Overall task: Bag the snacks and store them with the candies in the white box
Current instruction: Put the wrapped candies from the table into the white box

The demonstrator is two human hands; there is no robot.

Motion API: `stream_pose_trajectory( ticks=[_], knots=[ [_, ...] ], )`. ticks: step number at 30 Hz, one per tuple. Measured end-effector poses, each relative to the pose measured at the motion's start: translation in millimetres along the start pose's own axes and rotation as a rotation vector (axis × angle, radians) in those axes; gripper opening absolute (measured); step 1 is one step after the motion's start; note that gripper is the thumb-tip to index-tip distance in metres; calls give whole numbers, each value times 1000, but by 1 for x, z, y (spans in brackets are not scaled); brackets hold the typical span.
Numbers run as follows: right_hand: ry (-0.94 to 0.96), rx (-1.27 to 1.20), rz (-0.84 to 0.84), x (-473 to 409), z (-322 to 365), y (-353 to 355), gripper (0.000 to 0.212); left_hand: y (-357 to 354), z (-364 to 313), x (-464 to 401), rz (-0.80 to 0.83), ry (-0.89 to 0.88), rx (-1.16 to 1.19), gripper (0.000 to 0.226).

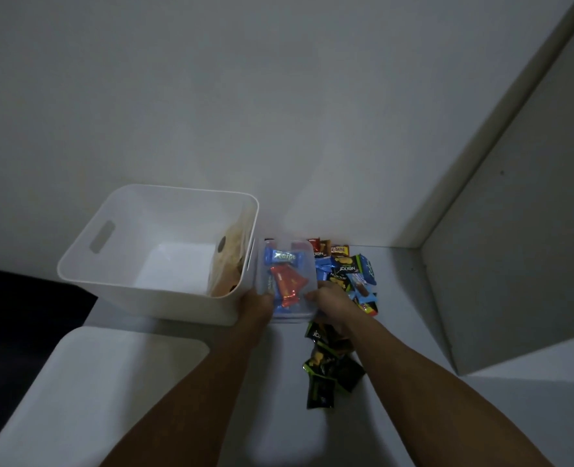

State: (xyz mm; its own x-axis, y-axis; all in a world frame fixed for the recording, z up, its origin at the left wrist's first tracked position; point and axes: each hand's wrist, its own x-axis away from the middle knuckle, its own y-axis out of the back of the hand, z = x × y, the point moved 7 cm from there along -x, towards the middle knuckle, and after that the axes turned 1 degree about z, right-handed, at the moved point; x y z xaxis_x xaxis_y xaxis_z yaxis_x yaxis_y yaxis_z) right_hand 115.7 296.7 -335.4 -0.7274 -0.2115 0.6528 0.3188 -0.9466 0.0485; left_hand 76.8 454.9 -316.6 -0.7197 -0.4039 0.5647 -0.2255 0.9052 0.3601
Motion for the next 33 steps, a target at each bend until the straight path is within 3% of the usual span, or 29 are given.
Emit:
stream_pose_trajectory(
  ticks=[4,8,12,14,16,20,27,33],
  knots=[
    [-10,-9,-44,21,8,23,22,-5,-23,18,97,-59,-27,32],
    [39,-35,3,55,45,48,29,-9,-64,48,262,-158,67,13],
    [133,-9,37,87,106,57,43,16,-116,65,195,-269,141,25],
    [159,11,69,100,134,49,45,41,-133,70,118,-266,169,42],
    [178,15,96,108,157,32,39,66,-141,68,103,-218,236,57],
    [202,15,127,108,187,-20,28,122,-149,59,114,-231,269,37],
    [212,124,119,69,215,-122,41,229,-130,23,-11,-192,177,22],
    [115,200,142,28,198,-208,22,279,-90,-28,-106,-61,42,16]
  ],
)
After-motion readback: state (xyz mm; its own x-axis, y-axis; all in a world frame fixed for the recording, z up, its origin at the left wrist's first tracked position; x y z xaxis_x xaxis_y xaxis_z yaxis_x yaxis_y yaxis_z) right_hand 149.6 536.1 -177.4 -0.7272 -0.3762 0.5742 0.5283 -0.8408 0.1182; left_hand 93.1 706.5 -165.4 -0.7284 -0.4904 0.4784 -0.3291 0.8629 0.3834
